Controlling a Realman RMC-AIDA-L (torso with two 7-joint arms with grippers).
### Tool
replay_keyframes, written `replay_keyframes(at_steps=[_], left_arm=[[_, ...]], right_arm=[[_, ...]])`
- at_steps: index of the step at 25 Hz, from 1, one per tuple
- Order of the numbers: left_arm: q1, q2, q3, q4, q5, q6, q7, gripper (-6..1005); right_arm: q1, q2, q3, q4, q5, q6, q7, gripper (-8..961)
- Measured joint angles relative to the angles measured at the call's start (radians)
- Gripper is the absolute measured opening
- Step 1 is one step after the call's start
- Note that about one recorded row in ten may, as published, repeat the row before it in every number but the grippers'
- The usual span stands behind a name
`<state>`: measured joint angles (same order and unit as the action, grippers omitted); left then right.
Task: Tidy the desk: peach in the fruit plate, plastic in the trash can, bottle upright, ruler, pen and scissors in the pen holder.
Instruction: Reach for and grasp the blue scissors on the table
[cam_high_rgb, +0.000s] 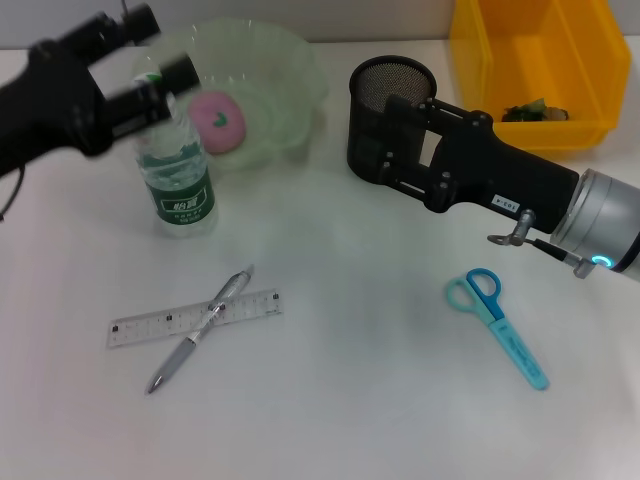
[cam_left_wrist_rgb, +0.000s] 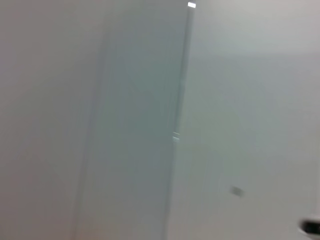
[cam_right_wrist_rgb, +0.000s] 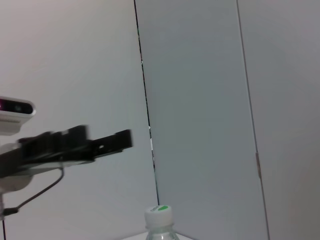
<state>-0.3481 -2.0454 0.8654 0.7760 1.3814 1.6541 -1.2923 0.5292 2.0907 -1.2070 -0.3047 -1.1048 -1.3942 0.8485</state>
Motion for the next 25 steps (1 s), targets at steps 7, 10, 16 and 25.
replay_keyframes(at_steps=[7, 10, 16, 25], left_arm=[[-0.006, 0.007, 0.010, 0.006, 0.105, 0.090, 0.006, 784], [-0.032, 0.006, 0.010, 0.006, 0.302, 0.152, 0.006, 783], [-0.042, -0.012, 0.008, 0.006, 0.405, 0.158, 0.007, 782], [-0.046, -0.015, -0.003, 0.007, 0.403, 0.154, 0.009, 781]], right_arm=[[-0.005, -0.005, 0.001, -0.001, 0.001, -0.007, 0.025, 619], [-0.006, -0.007, 0.000, -0.005, -0.004, -0.009, 0.047, 619], [-0.028, -0.011, -0.008, -0.075, -0.046, -0.019, 0.133, 619], [-0.104, -0.019, 0.001, -0.274, -0.161, -0.093, 0.311, 619]])
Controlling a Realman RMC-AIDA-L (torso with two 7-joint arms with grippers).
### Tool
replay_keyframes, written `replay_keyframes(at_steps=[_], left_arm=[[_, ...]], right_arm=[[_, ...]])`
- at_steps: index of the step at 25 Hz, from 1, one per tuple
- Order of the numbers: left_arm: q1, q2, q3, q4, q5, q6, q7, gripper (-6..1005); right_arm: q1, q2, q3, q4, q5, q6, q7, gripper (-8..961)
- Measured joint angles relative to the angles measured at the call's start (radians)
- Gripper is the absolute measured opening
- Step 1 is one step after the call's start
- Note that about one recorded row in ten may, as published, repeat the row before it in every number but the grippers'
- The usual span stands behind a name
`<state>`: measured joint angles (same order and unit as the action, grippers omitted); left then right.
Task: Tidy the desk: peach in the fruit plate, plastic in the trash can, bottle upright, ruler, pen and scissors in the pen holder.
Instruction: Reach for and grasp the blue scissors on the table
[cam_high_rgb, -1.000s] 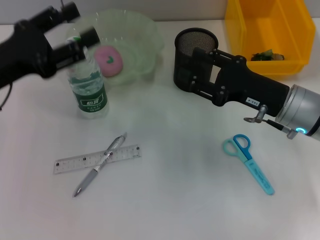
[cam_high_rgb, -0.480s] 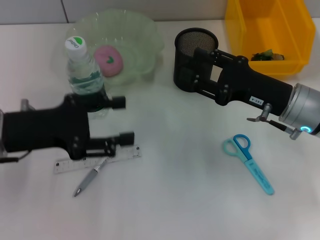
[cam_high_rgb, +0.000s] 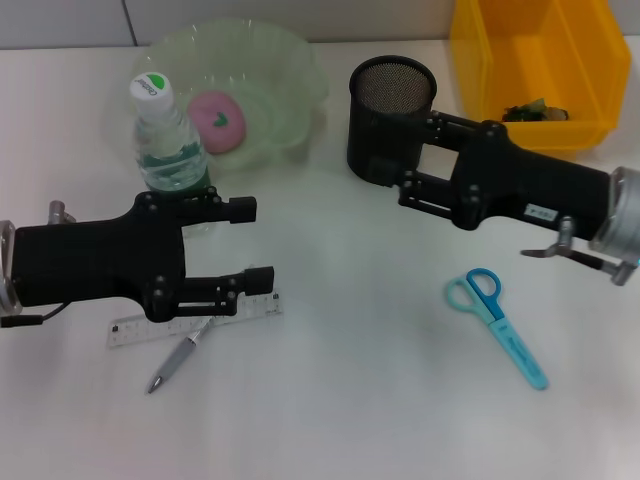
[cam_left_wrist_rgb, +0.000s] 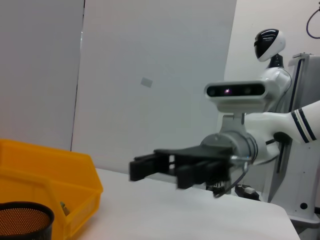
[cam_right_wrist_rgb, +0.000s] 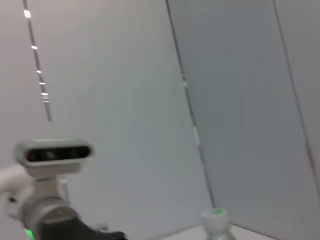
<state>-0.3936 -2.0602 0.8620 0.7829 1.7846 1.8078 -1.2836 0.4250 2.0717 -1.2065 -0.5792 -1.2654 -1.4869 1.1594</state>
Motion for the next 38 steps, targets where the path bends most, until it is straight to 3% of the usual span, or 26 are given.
replay_keyframes(at_steps=[8, 17, 21, 27, 38], left_arm=[[-0.001, 0.000, 0.000, -0.004, 0.003, -0.005, 0.000, 780], [0.005, 0.000, 0.000, -0.007, 0.004, -0.016, 0.000, 779], [0.007, -0.001, 0.000, -0.009, 0.005, -0.023, 0.000, 778], [0.009, -0.001, 0.000, -0.012, 0.006, -0.026, 0.000, 777], [0.008, -0.004, 0.001, -0.013, 0.006, -0.026, 0.000, 776]], right_arm=[[-0.014, -0.014, 0.113, -0.177, -0.208, -0.106, 0.228, 618], [0.015, -0.016, 0.178, -0.675, -0.708, -0.157, 0.939, 618], [0.067, -0.017, 0.178, -0.788, -0.880, -0.247, 1.157, 618], [0.154, -0.003, 0.168, -0.841, -1.129, -0.393, 1.366, 618], [0.200, 0.005, 0.143, -0.857, -1.384, -0.483, 1.542, 617]])
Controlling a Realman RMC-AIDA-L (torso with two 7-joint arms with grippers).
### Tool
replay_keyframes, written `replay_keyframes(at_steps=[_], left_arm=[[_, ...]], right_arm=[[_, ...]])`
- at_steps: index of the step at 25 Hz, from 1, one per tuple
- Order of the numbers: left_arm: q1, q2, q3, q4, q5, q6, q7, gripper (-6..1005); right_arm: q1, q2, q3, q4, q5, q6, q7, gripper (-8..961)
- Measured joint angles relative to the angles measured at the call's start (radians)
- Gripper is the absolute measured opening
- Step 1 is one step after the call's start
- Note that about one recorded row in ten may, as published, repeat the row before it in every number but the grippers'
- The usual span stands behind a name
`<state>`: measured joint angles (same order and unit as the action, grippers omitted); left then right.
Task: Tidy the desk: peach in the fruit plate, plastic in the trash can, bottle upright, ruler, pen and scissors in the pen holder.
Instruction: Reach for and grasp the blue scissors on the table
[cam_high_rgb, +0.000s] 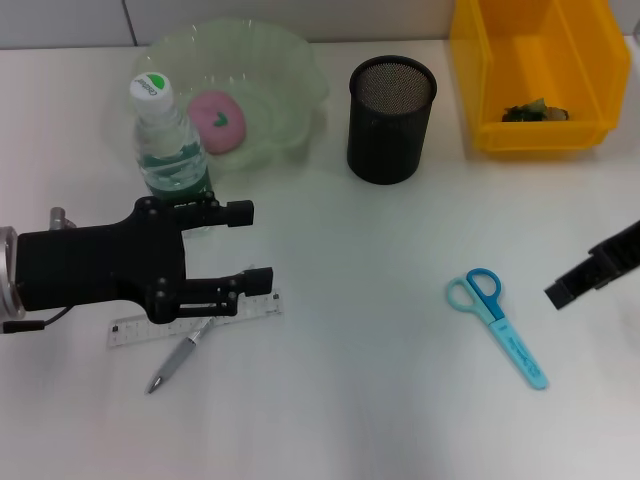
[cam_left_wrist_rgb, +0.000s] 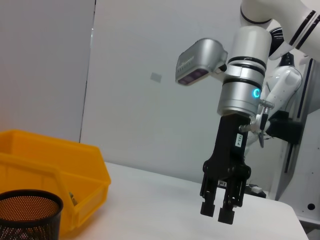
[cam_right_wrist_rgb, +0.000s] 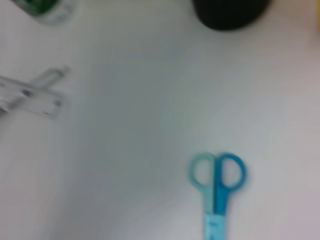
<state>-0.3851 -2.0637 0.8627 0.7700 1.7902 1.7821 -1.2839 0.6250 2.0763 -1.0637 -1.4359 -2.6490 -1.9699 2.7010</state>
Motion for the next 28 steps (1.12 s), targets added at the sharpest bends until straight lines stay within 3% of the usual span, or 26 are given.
replay_keyframes(at_steps=[8, 28], left_arm=[[-0.002, -0.002, 0.004, 0.000, 0.000, -0.012, 0.000, 774], [-0.009, -0.002, 0.002, 0.000, -0.003, -0.044, 0.000, 772]], right_arm=[[0.009, 0.002, -0.042, 0.060, -0.034, 0.023, 0.011, 617], [0.032, 0.011, -0.245, 0.227, 0.010, 0.257, 0.079, 618]])
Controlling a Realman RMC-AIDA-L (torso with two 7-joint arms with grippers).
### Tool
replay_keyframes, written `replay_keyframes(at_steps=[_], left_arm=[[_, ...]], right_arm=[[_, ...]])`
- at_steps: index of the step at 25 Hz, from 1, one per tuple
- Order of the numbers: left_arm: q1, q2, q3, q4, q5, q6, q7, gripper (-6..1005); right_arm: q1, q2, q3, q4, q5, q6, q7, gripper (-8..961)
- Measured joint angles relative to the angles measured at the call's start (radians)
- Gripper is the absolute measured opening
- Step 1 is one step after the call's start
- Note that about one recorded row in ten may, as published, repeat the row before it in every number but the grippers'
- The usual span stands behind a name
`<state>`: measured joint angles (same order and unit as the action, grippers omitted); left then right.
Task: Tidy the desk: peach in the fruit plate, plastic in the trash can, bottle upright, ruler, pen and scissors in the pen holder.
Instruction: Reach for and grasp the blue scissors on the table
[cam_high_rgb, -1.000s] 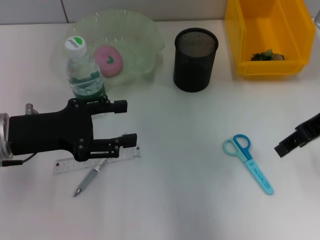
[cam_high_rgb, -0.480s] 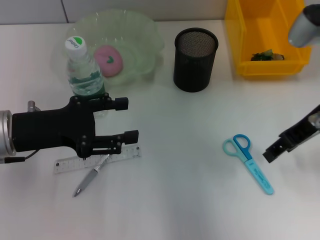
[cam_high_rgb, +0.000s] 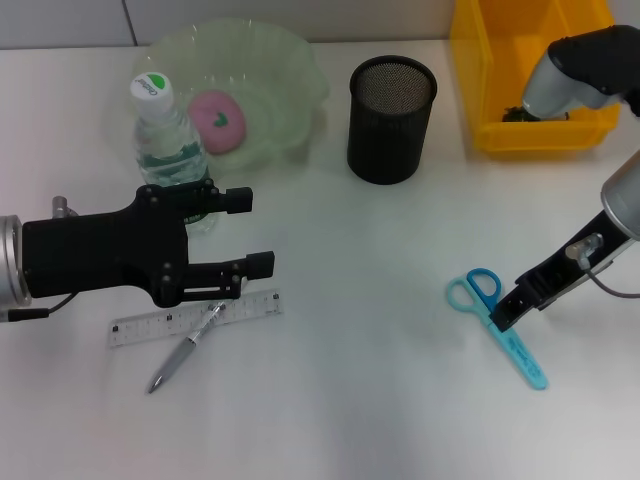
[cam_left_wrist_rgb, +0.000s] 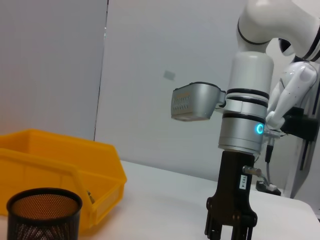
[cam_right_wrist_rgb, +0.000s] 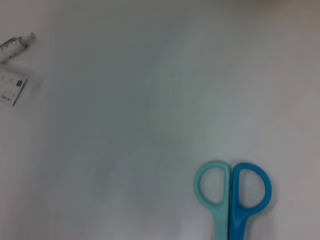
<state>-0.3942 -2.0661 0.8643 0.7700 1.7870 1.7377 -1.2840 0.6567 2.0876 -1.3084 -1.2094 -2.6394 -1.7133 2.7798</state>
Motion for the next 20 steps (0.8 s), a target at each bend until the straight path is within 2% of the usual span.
replay_keyframes(at_steps=[20], left_arm=[[-0.001, 0.000, 0.002, 0.000, -0.003, -0.026, 0.000, 769]], right_arm=[[0.003, 0.000, -0.097, 0.040, -0.002, 0.081, 0.032, 617]])
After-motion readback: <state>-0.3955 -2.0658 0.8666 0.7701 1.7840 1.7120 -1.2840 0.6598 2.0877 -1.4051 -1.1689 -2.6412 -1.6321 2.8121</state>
